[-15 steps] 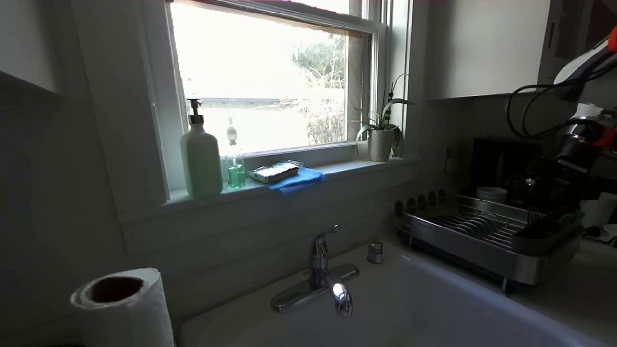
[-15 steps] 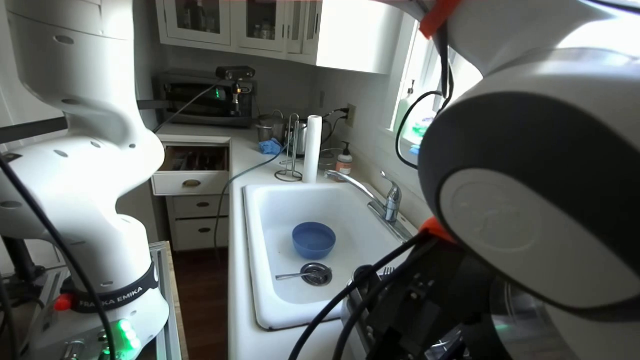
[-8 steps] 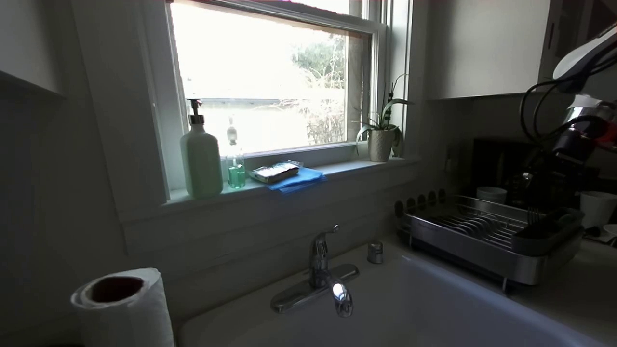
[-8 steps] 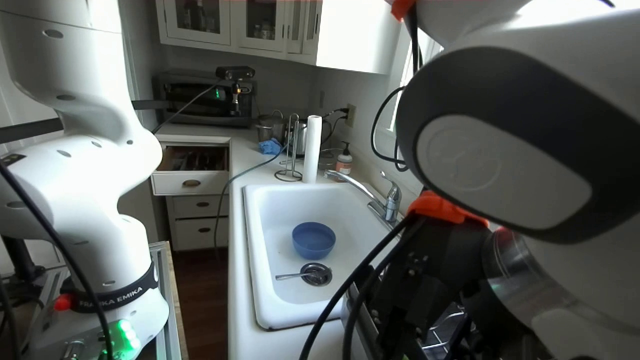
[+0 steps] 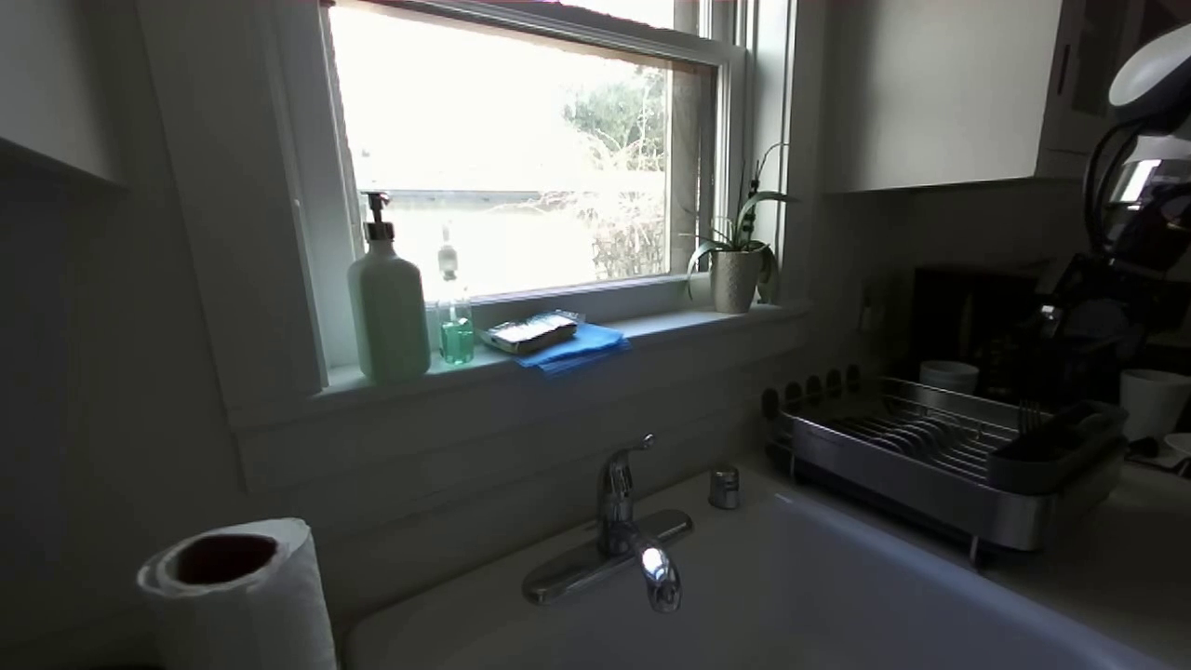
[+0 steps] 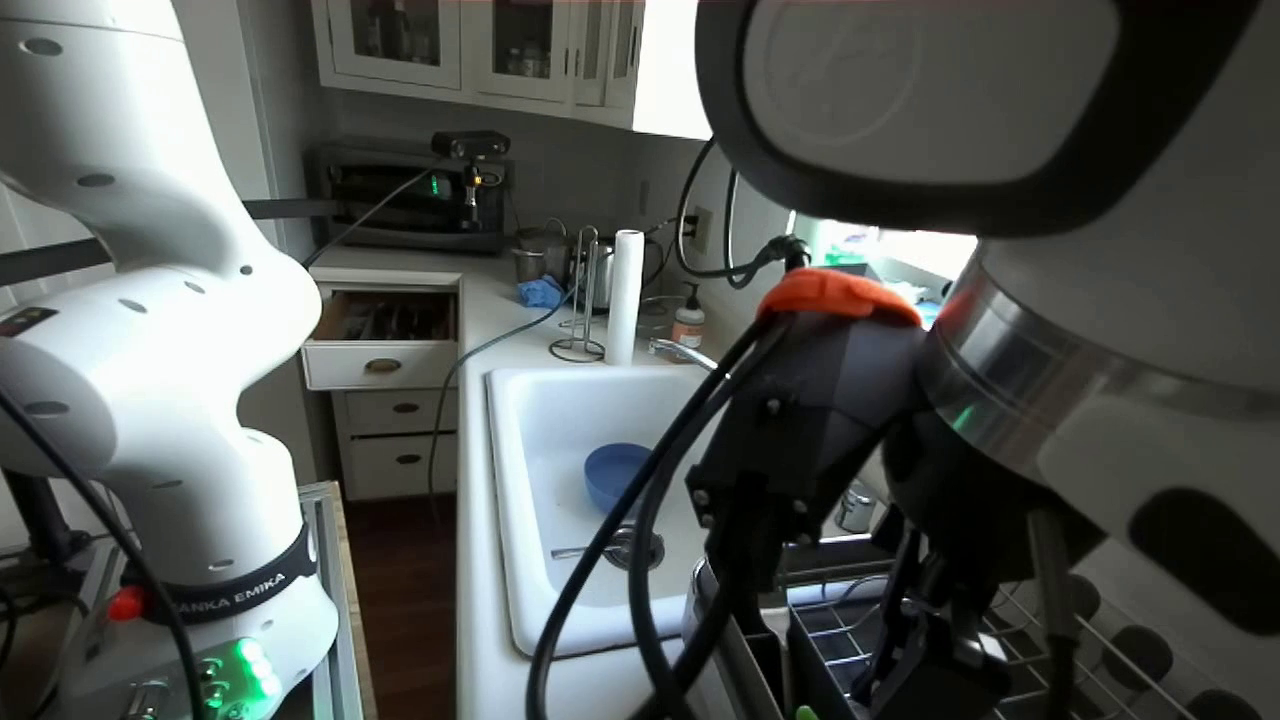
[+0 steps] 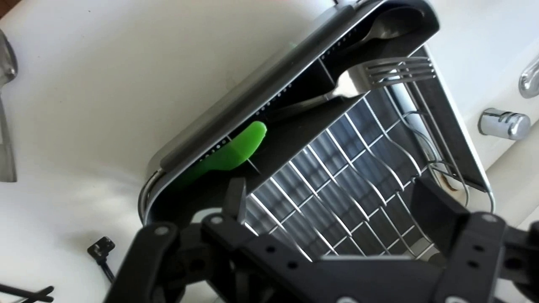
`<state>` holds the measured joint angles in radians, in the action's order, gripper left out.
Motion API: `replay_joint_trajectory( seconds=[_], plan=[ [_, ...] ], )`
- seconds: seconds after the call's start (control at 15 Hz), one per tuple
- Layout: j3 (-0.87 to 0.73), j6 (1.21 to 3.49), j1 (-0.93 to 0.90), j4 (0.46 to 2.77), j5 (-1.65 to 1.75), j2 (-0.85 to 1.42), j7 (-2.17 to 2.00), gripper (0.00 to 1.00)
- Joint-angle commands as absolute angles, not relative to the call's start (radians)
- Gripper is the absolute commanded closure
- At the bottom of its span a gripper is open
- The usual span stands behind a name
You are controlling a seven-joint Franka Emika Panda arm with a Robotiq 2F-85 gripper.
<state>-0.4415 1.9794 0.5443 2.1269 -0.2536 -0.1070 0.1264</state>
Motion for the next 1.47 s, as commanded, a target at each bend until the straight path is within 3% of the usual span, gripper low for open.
replay_joint_trajectory(
  seconds=[0.0,1.4],
  plan=[
    [-0.443,1.989,0.514,2.177,-0.17,-0.212,0.059,0.0],
    [-0.336,1.955,0.515,2.24,0.064,-0.56,-0.255,0.0]
  ],
)
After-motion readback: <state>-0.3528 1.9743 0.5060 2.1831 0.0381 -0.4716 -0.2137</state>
